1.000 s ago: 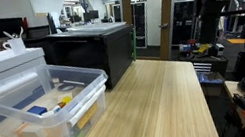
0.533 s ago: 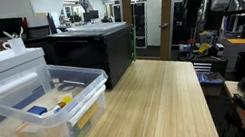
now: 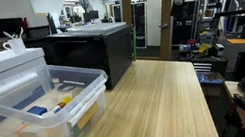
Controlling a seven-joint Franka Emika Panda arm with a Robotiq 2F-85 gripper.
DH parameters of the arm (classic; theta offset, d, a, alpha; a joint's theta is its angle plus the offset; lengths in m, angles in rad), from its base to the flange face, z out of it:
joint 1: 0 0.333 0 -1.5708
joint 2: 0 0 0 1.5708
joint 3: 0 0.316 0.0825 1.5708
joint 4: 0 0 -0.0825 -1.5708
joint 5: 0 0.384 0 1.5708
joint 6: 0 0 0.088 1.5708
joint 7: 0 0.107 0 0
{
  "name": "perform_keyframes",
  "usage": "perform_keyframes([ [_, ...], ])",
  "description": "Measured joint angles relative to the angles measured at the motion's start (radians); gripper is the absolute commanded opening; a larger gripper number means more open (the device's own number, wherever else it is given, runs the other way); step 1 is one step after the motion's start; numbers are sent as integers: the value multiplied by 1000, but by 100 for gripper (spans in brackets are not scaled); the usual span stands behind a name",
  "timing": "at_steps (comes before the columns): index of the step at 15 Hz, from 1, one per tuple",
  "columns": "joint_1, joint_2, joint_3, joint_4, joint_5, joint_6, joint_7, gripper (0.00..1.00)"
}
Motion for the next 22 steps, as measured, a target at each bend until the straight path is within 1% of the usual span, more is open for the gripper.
perform_keyframes([
  [5, -79, 17, -53, -90, -71, 171, -1, 100],
  [7, -92, 35, -62, -98, -76, 175, -1, 100],
  [17, -92, 42, -63, -98, -79, 180, -1, 100],
  [18, -93, 42, -63, -106, -95, 224, -1, 100],
  [20, -102, 57, -63, -114, -145, 358, -5, 100],
  [22, -119, 101, -66, -114, -188, 537, -19, 100],
])
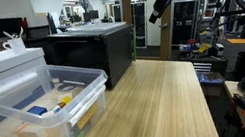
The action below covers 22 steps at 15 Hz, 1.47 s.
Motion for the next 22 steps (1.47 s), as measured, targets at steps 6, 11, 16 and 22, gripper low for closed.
perform_keyframes([
  [6, -37, 126, -6, 3, -36, 344, -25, 100],
  [11, -36, 120, -4, 5, -35, 345, -25, 100],
  [16, -40, 164, 11, 16, -36, 367, -34, 100],
  [22, -53, 285, -25, 9, -36, 442, -78, 100],
])
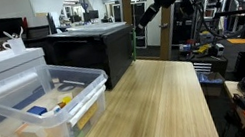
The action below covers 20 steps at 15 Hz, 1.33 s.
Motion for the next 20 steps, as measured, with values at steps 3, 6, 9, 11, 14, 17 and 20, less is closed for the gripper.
perform_keyframes([
  [3, -19, 80, -12, 4, -4, 64, -23, 100],
  [6, -60, 148, -11, 16, -16, 94, -37, 100],
  [9, -138, 193, 1, 30, -45, 95, -52, 100],
  [11, -249, 209, 19, 59, -90, 95, -64, 100],
  [14, -337, 212, 38, 105, -124, 95, -67, 100],
  [17, -376, 214, 54, 153, -130, 66, -67, 100],
  [20, -375, 216, 64, 154, -130, 64, -66, 100],
])
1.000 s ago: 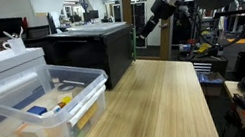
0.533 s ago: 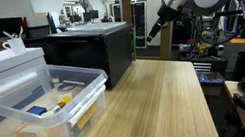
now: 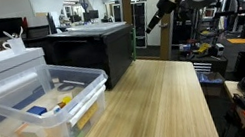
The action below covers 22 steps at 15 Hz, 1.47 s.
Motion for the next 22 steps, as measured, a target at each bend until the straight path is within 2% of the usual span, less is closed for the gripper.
perform_keyframes([
  [7, -3, 2, 0, -3, 0, -5, 0, 100],
  [8, -11, 2, 2, -6, -3, -12, 0, 100],
  [10, -75, 12, 15, -5, -45, -8, 1, 100],
  [12, -149, 40, 30, 2, -90, 53, 2, 100],
  [15, -212, 134, 31, 23, -100, 272, -26, 100],
  [17, -202, 173, 50, 103, -109, 274, -29, 100],
  [22, -203, 217, 205, 319, -183, 245, 95, 100],
])
